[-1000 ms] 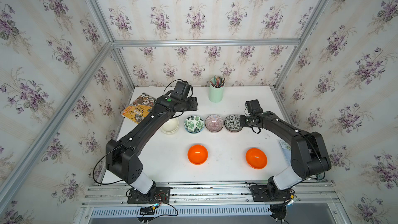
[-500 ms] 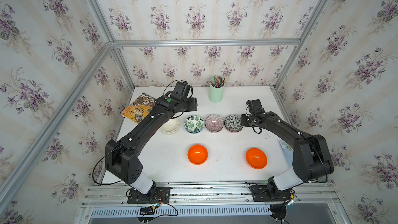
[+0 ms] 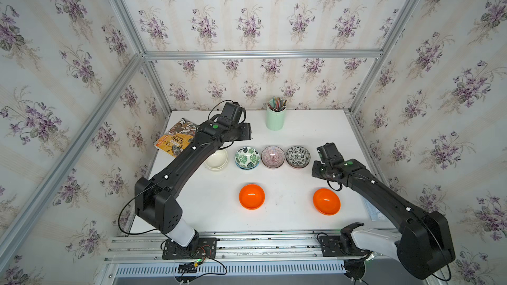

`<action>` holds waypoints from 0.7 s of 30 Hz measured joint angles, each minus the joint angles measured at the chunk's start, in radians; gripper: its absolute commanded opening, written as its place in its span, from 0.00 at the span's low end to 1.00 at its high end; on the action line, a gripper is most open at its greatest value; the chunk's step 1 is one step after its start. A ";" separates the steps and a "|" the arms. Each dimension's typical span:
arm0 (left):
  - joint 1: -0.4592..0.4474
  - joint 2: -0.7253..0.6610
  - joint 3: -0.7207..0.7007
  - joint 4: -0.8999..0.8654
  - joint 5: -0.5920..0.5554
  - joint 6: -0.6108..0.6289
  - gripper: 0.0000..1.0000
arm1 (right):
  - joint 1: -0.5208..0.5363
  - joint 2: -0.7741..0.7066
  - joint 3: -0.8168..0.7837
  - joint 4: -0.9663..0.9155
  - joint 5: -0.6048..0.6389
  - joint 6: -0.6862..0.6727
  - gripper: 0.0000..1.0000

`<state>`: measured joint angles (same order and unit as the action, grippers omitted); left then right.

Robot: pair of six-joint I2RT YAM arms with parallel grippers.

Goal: Stack the bowls
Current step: Place the bowl in the bowl, then pick up the bowl from the center of the board.

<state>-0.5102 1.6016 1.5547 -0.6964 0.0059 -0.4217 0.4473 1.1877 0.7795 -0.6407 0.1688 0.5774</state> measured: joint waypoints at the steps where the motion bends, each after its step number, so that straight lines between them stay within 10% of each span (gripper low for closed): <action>1: 0.001 0.000 -0.002 0.000 -0.002 0.000 0.65 | 0.035 -0.010 -0.015 -0.014 0.013 0.037 0.49; 21: 0.023 -0.023 -0.014 -0.013 0.009 0.001 0.65 | 0.349 -0.071 -0.135 -0.114 0.155 0.467 0.49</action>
<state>-0.4877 1.5791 1.5406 -0.7090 0.0147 -0.4206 0.7963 1.1172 0.6449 -0.7544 0.3237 1.0439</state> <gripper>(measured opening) 0.645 0.487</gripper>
